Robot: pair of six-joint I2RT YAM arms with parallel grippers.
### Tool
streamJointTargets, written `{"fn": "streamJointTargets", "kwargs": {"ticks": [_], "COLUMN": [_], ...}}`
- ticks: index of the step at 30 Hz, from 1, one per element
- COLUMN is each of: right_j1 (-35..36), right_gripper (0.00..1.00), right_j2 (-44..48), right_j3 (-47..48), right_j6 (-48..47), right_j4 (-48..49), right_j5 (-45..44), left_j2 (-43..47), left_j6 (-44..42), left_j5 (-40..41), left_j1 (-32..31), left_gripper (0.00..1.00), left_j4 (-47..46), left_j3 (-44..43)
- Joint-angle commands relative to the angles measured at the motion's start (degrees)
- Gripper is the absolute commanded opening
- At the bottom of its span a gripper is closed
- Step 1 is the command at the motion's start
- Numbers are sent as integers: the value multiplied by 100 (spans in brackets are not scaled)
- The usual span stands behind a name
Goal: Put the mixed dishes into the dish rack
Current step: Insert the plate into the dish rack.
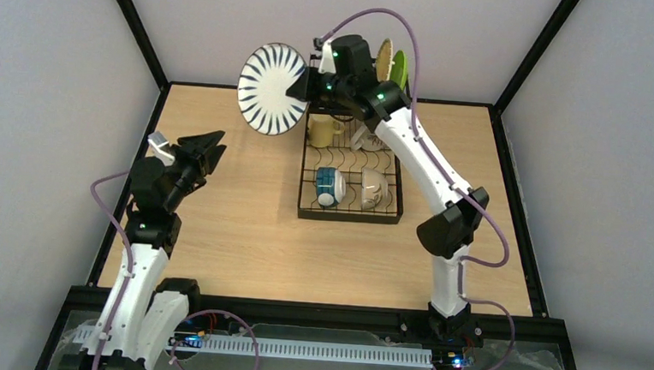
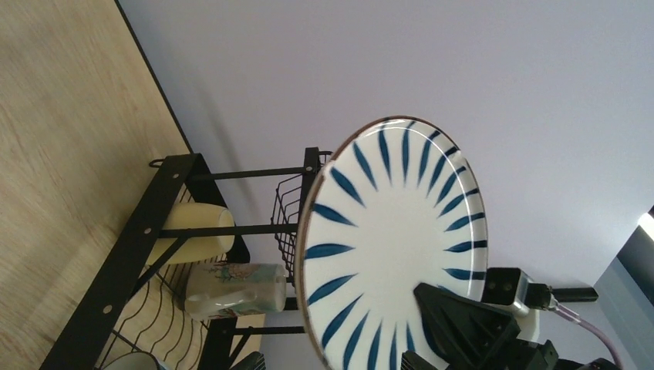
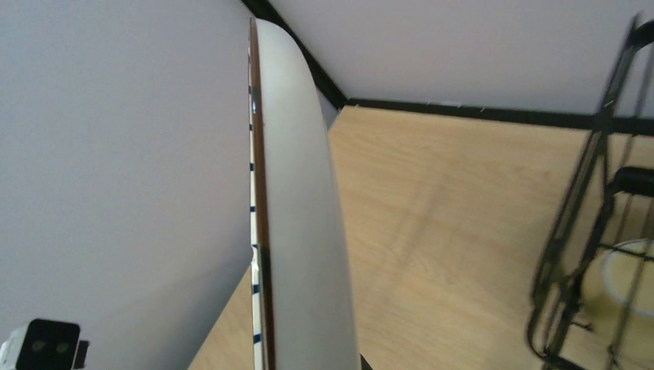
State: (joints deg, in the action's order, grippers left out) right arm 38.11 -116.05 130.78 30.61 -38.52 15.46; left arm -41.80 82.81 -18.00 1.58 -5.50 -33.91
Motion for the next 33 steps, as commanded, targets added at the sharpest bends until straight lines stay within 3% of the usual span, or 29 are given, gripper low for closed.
{"fn": "streamJointTargets", "kwargs": {"ticks": [1, 21, 33], "right_j1": [-31, -31, -14], "right_gripper": [0, 0, 0], "right_j2": [770, 1052, 294], "right_j3": [374, 359, 557], "right_j6": [-340, -2797, -3791], "right_j4": [731, 1264, 2034], "right_j5": [-314, -3797, -5470], "left_j2": [38, -276, -340], "left_j6": [-80, -343, -2399], "left_j5": [-66, -157, -139], "left_j1": [58, 159, 145], "left_gripper": [99, 99, 99], "left_j4": [132, 278, 2710], "left_j3": [-160, -316, -978]}}
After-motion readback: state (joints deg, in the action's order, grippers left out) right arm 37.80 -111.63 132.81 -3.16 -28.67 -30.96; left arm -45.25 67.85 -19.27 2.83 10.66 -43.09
